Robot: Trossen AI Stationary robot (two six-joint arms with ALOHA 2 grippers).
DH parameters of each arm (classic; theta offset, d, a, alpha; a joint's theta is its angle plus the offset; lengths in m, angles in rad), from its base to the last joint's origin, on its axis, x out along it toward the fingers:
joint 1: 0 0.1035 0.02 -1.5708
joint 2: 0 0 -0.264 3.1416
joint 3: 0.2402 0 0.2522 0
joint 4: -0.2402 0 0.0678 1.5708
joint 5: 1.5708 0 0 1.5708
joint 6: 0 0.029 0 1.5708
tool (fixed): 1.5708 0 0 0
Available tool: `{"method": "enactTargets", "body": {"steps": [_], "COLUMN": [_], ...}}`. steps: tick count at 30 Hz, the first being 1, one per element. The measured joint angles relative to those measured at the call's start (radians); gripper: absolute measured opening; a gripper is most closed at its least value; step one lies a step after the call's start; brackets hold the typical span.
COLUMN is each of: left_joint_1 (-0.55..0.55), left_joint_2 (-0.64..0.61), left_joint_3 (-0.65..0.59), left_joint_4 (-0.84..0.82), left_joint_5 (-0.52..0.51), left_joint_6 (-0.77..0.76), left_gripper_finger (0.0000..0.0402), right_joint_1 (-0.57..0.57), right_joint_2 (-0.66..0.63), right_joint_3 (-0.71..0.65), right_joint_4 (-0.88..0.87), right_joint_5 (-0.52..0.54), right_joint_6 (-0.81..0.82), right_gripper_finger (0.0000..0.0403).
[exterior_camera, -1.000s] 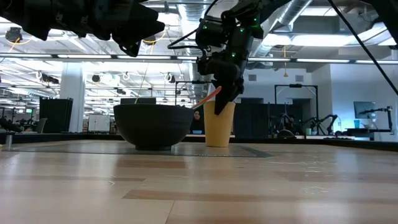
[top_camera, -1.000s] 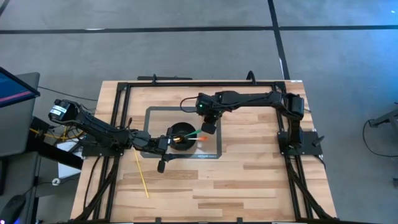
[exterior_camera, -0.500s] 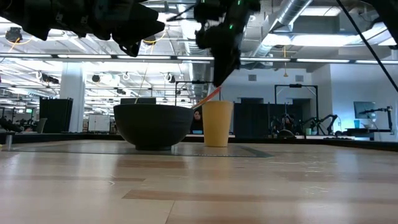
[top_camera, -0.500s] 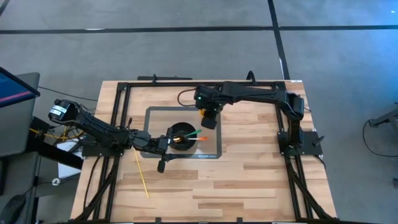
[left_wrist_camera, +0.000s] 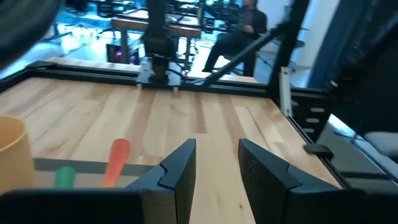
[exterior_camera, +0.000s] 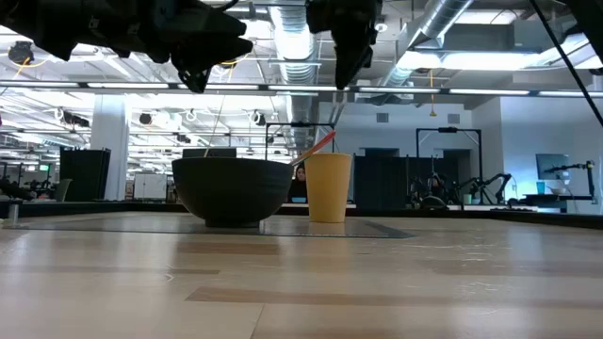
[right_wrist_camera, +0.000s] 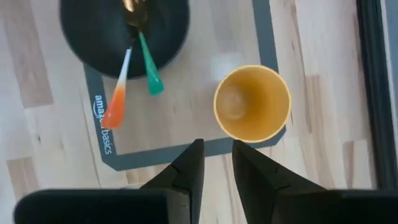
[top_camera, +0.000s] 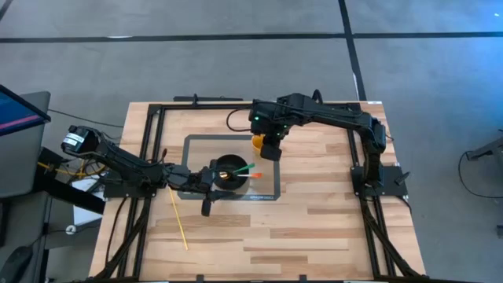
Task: Pick & Place Utensil
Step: Put the yellow straw into the yellow cup on the transparent mat
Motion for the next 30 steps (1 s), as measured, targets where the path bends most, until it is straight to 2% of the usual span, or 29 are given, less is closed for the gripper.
{"method": "enactTargets", "body": {"steps": [3,8,11,15,18,21,24,27,30], "left_joint_1": [-0.005,-0.016,-0.010,-0.009,-0.011,-0.012,-0.011,-0.010,-0.011], "left_joint_2": [0.000,-0.001,-0.031,-0.084,-0.132,-0.175,-0.198,-0.210,-0.213], "left_joint_3": [0.000,0.041,0.112,0.224,0.295,0.373,0.426,0.456,0.458], "left_joint_4": [-0.002,-0.046,-0.250,-0.530,-0.700,-0.944,-1.169,-1.340,-1.486], "left_joint_5": [-0.041,-0.197,-0.226,-0.265,-0.291,-0.293,-0.293,-0.279,-0.237], "left_joint_6": [-0.012,0.011,0.010,-0.049,-0.127,-0.206,-0.353,-0.504,-0.658], "left_gripper_finger": [0.0121,0.0121,0.0121,0.0121,0.0121,0.0121,0.0121,0.0121,0.0121], "right_joint_1": [0.020,0.060,0.071,0.076,0.076,0.076,0.074,0.062,0.045], "right_joint_2": [-0.002,-0.001,-0.018,-0.102,-0.193,-0.324,-0.462,-0.586,-0.673], "right_joint_3": [0.001,-0.006,-0.009,-0.009,-0.048,-0.216,-0.472,-0.723,-0.910], "right_joint_4": [0.000,-0.017,-0.063,-0.085,-0.020,0.150,0.343,0.553,0.738], "right_joint_5": [0.000,-0.004,-0.003,-0.003,-0.001,-0.001,-0.001,-0.003,-0.003], "right_joint_6": [-0.015,-0.018,-0.011,0.004,0.004,0.000,-0.008,-0.008,0.011], "right_gripper_finger": [0.0077,0.0077,0.0077,0.0077,0.0077,0.0077,0.0077,0.0077,0.0077]}}
